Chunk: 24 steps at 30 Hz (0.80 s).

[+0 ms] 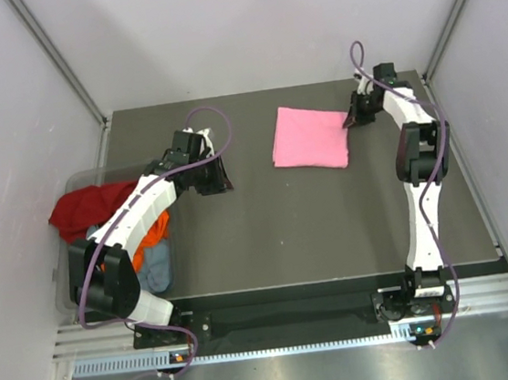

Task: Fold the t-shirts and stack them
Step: Neatly place the folded tshirt to the corner

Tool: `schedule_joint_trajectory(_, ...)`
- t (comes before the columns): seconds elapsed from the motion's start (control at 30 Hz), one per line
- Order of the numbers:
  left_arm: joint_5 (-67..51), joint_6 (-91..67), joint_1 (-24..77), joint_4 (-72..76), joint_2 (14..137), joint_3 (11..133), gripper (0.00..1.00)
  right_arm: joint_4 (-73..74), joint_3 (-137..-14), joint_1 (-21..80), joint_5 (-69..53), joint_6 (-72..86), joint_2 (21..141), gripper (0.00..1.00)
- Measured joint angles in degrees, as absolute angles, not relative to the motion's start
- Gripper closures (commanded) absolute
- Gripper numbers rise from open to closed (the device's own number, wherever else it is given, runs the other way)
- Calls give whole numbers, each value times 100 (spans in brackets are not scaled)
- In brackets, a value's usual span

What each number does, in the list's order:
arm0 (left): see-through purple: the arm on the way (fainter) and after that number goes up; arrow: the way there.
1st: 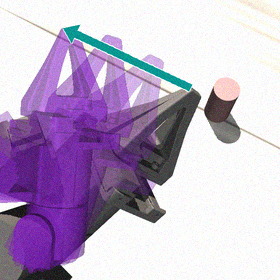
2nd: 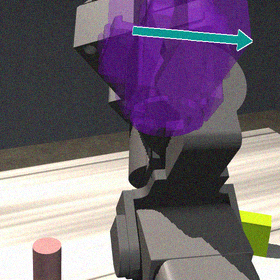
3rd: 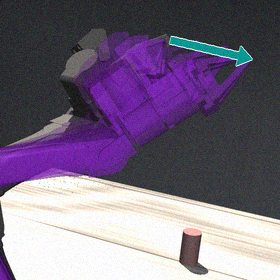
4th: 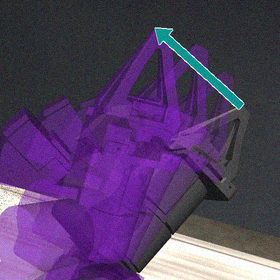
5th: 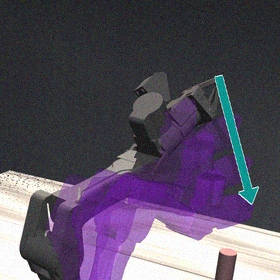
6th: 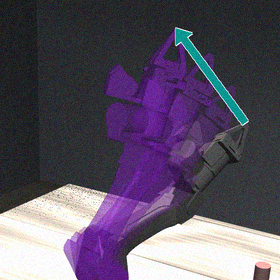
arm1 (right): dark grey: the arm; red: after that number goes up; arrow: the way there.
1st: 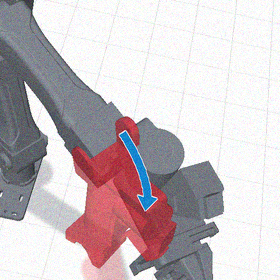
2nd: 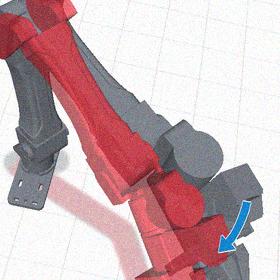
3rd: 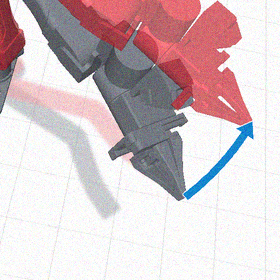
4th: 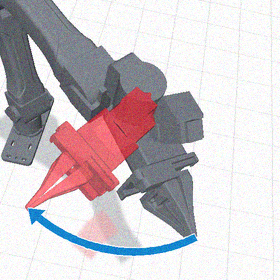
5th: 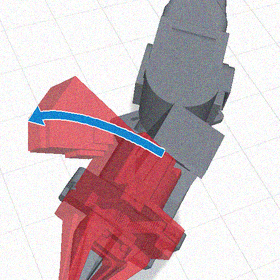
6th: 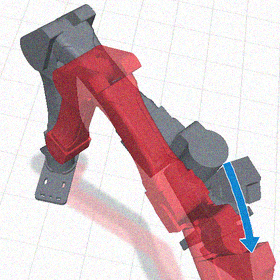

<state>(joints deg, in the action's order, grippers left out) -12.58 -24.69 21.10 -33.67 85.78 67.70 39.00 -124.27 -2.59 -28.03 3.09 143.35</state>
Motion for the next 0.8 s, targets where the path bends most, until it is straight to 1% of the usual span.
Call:
schedule_joint_trajectory(0.3,-1273,-2397,2110,-3367,8667,6770,68,4005,-13305,-1085,-2421,250,14787,98)
schedule_joint_trajectory(0.4,-1286,-2390,2108,-3369,8733,6770,68,3933,-13572,-1219,-2324,307,14923,95)
schedule_joint_trajectory(0.67,-1286,-2381,2097,-3369,8774,6770,68,3428,-13747,-1402,-2086,661,14991,91)
schedule_joint_trajectory(0.73,-1286,-2381,2093,-3369,8777,6770,68,3218,-13823,-1450,-1966,701,15004,88)
schedule_joint_trajectory(0.77,-1288,-2379,2088,-3369,8777,6770,68,3124,-13854,-1476,-1922,716,15008,84)
schedule_joint_trajectory(0.8,-1286,-2379,2088,-3369,8777,6770,68,2995,-13856,-1507,-1879,722,15008,75)
